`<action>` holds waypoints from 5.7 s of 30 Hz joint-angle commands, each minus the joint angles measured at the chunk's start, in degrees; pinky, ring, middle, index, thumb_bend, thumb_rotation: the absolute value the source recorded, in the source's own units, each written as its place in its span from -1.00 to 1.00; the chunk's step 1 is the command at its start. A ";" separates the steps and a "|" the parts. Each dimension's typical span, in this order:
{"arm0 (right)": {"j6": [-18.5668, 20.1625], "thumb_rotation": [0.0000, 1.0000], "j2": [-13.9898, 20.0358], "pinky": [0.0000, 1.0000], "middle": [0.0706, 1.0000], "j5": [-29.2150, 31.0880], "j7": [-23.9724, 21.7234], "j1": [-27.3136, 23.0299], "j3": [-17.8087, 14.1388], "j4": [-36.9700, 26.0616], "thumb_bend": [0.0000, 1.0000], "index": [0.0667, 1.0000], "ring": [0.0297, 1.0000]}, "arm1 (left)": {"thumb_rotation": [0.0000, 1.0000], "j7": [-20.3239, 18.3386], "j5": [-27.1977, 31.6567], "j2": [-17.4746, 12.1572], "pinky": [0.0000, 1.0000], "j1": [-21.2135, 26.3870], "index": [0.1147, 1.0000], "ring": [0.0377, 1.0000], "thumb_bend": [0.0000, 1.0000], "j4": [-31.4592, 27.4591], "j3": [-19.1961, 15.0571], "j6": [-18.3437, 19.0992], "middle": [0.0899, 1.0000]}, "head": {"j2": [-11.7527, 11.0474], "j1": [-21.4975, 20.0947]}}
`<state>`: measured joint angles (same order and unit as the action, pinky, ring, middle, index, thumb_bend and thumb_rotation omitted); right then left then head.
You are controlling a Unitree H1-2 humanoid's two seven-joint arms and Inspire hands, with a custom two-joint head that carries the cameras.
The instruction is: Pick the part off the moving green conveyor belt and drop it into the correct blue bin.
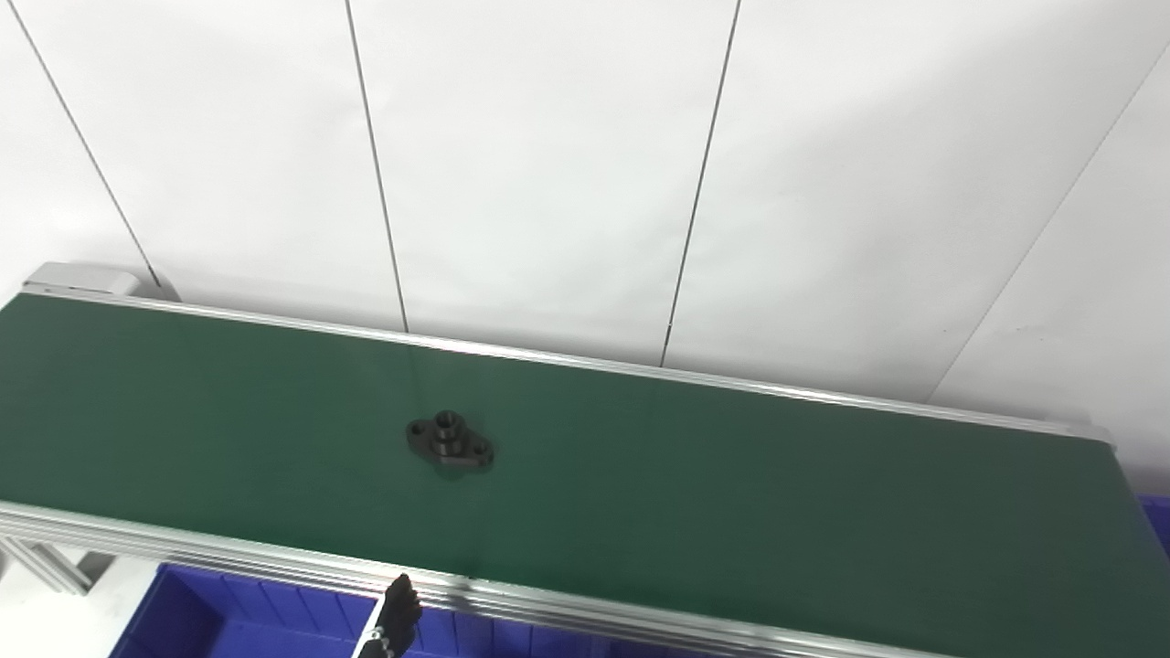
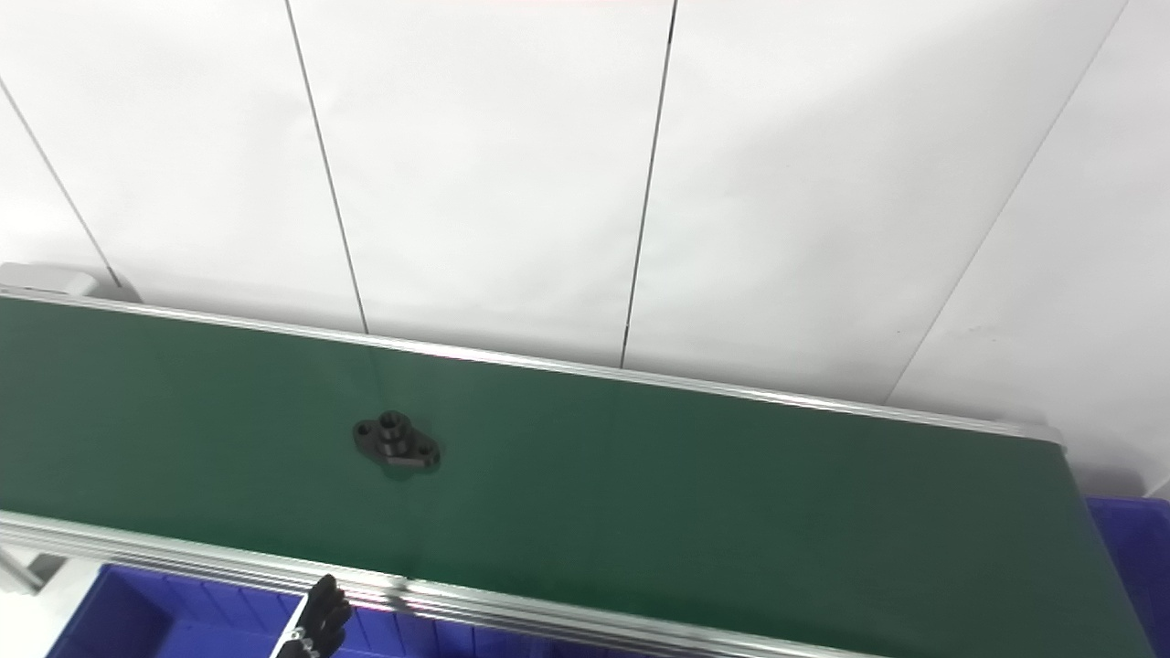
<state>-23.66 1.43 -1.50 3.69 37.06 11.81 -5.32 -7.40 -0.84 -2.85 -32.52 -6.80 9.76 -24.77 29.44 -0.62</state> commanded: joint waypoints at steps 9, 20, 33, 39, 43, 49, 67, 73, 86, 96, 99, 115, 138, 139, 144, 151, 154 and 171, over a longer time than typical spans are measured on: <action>-3.15 0.97 0.39 1.00 1.00 -1.74 -0.75 1.24 -0.87 -5.81 0.78 1.00 1.00 | 0.73 1.91 -1.92 -0.11 0.78 -0.04 1.00 0.94 0.83 -3.54 1.40 -2.15 1.00 | 2.86 -0.99; 3.83 0.89 -1.94 1.00 0.96 -8.01 -1.87 -6.64 -1.50 -18.17 0.89 1.00 0.95 | 0.75 2.51 -1.05 -0.53 0.86 1.43 1.00 1.00 0.78 -2.27 2.10 -2.15 1.00 | 3.14 -0.95; 23.87 0.56 -0.04 0.63 0.79 -22.62 -7.82 -38.74 -1.96 -15.24 0.95 0.78 0.75 | 0.74 2.36 -1.92 -1.43 0.80 1.73 1.00 0.98 0.87 -2.49 2.56 -2.13 1.00 | 3.48 -0.77; 31.39 0.45 0.64 0.32 0.64 -36.40 -8.97 -49.58 1.96 -7.79 1.00 0.67 0.52 | 0.72 2.55 -2.53 -1.71 0.82 1.46 1.00 0.98 0.90 -3.01 2.96 -2.13 1.00 | 4.00 -0.86; 38.91 0.27 -0.09 0.27 0.63 -45.80 -9.85 -56.15 5.31 -0.94 1.00 0.71 0.48 | 0.74 2.85 -3.06 -1.54 0.80 1.05 1.00 0.96 0.84 -3.82 3.29 -2.12 1.00 | 4.45 -0.94; 41.29 0.14 -0.59 0.29 0.60 -52.10 -7.16 -62.14 9.41 9.97 1.00 0.72 0.49 | 0.69 3.03 -2.25 -1.17 0.83 0.98 1.00 0.99 0.85 -4.31 4.01 -2.14 1.00 | 4.94 -0.65; 46.25 0.01 -1.51 -0.02 0.40 -63.72 -4.35 -71.75 22.14 34.26 1.00 0.59 0.19 | 0.68 3.36 -2.46 -0.44 0.90 -0.64 1.00 0.99 0.86 -6.77 5.45 -2.12 1.00 | 7.77 1.86; 48.06 0.00 -1.98 -0.39 0.06 -64.24 -1.46 -70.72 24.50 39.30 1.00 0.39 -0.18 | 0.71 4.49 -4.32 -0.14 0.84 -1.40 1.00 0.97 0.85 -7.91 5.96 -2.12 1.00 | 8.22 2.73; 50.27 -0.98 -1.85 -0.77 -0.18 -60.14 -0.12 -68.73 25.25 44.31 0.06 -0.11 -0.64 | 0.72 4.57 -4.68 -0.72 0.80 -2.77 1.00 0.95 0.85 -9.75 6.08 -2.14 1.00 | 9.48 2.74; 50.24 -1.00 -0.97 -0.68 -0.27 -58.01 -1.20 -67.04 23.58 40.06 0.05 -0.05 -0.56 | 0.68 4.16 -3.97 -1.15 0.80 -2.47 1.00 0.94 0.78 -9.76 6.16 -2.14 1.00 | 10.00 2.34; 50.18 -1.00 -0.49 -0.66 -0.29 -57.99 -1.75 -66.73 23.92 39.30 0.05 -0.04 -0.54 | 0.65 3.92 -3.38 -1.22 0.82 -2.40 1.00 0.96 0.77 -9.78 6.31 -2.14 1.00 | 10.15 2.37; 48.44 -1.00 4.14 -0.76 -0.14 -57.26 -3.24 -61.42 20.97 15.75 0.05 -0.11 -0.68 | 0.59 3.18 -2.22 -2.02 0.84 -1.04 1.00 0.96 0.85 -9.48 5.40 -1.84 1.00 | 12.61 -3.72; 48.40 -1.00 4.75 -0.73 -0.14 -72.44 -22.78 -38.12 6.87 -31.62 0.06 -0.11 -0.65 | 0.64 -2.17 8.51 -8.39 1.00 4.07 1.00 1.00 0.65 -14.18 -0.22 6.05 1.00 | 22.66 -21.09; 48.07 -1.00 4.33 -0.75 -0.14 -72.44 -22.72 -36.37 6.03 -32.87 0.06 -0.11 -0.68 | 0.64 -2.49 9.12 -8.67 1.00 4.43 1.00 1.00 0.63 -14.38 -0.51 6.64 1.00 | 23.39 -22.20; 45.90 -1.00 2.39 -0.78 -0.14 -72.96 -20.84 -25.70 3.91 -38.38 0.06 -0.11 -0.72 | 0.68 -3.13 9.66 -9.51 1.00 5.53 1.00 1.00 0.62 -15.87 -1.73 10.34 1.00 | 24.73 -24.61; 42.69 -1.00 -0.65 -0.74 -0.14 -75.20 -17.89 -13.02 3.01 -38.15 0.06 -0.11 -0.67 | 0.62 -3.96 12.85 -10.32 1.00 6.70 1.00 1.00 0.59 -18.64 -3.40 16.05 1.00 | 25.75 -27.18; 41.53 -1.00 -0.83 -0.60 -0.14 -75.30 -14.34 -9.69 3.09 -34.52 0.06 -0.10 -0.55 | 0.65 -4.39 13.56 -10.44 1.00 7.16 1.00 1.00 0.63 -17.79 -4.31 15.33 1.00 | 25.36 -27.07; 46.25 -0.22 -1.36 0.08 0.34 -81.32 -24.16 -9.52 2.50 -22.50 0.72 0.38 0.24 | 0.70 -6.37 12.96 -10.62 1.00 6.09 1.00 1.00 0.70 -15.93 -6.71 13.70 1.00 | 23.49 -25.81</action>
<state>21.88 0.40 -80.00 -17.84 27.36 14.44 -25.80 -13.70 12.00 -13.23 -26.25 -21.30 3.60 -8.88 53.00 -26.46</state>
